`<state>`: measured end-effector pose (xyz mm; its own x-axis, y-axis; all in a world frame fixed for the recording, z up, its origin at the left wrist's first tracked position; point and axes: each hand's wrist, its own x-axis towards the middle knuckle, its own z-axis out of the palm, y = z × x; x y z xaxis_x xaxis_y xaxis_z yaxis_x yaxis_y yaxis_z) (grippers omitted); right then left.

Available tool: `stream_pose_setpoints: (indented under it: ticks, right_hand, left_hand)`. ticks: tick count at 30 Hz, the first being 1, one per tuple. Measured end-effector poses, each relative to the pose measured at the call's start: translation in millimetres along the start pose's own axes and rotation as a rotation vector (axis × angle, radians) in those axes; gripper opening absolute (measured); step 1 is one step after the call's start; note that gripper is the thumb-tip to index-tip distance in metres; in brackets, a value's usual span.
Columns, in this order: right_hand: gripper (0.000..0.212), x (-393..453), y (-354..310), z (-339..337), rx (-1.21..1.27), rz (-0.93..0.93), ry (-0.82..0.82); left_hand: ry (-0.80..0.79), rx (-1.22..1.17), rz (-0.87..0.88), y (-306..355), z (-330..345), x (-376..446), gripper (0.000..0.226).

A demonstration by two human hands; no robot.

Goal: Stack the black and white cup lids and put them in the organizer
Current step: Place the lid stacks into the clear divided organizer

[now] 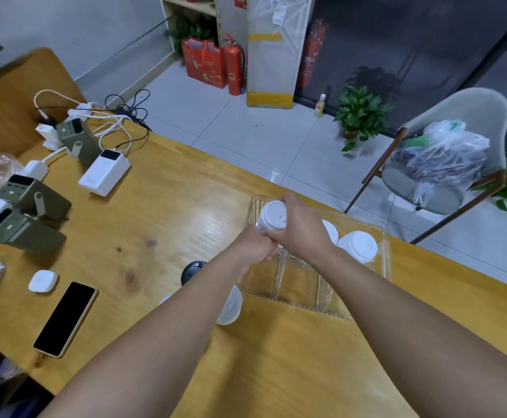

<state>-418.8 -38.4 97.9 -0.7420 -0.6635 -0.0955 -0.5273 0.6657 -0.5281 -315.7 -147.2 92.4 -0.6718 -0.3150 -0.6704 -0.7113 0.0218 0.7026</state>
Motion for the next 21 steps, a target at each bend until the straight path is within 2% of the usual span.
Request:
stream_pose_setpoints:
  ticks: [2, 4, 7, 10, 14, 17, 21]
  right_hand:
    - [0.077, 2.5, -3.2, 6.3, -0.028, -0.021, -0.020]
    - [0.077, 4.4, -4.0, 13.0, -0.052, -0.025, -0.045]
    - [0.069, 2.1, 3.4, 24.9, -0.135, -0.041, -0.044]
    - [0.069, 0.1, 12.1, 35.1, -0.175, -0.056, 0.011]
    - [0.070, -0.2, 13.7, 39.7, -0.219, -0.062, 0.013]
    - [0.066, -5.3, 13.6, 37.8, -0.191, -0.063, 0.054]
    - [0.070, -19.9, 7.7, 29.0, -0.127, -0.078, 0.110]
  left_hand:
    - [0.013, 0.009, 0.015, -3.6, 0.3, -0.5, 0.031]
    - [0.046, 0.033, 0.016, -4.2, 2.6, -7.3, 0.022]
    - [0.069, 0.065, 0.049, -7.0, 3.9, -17.5, 0.042]
    - [0.060, 0.036, 0.102, -4.4, 4.6, -29.2, 0.048]
    - [0.075, -0.052, 0.095, -5.2, -3.3, -41.3, 0.044]
    - [0.085, -0.060, 0.100, -15.0, -6.5, -38.1, 0.023]
    - [0.112, -0.034, 0.168, -22.8, -7.8, -45.3, 0.038]
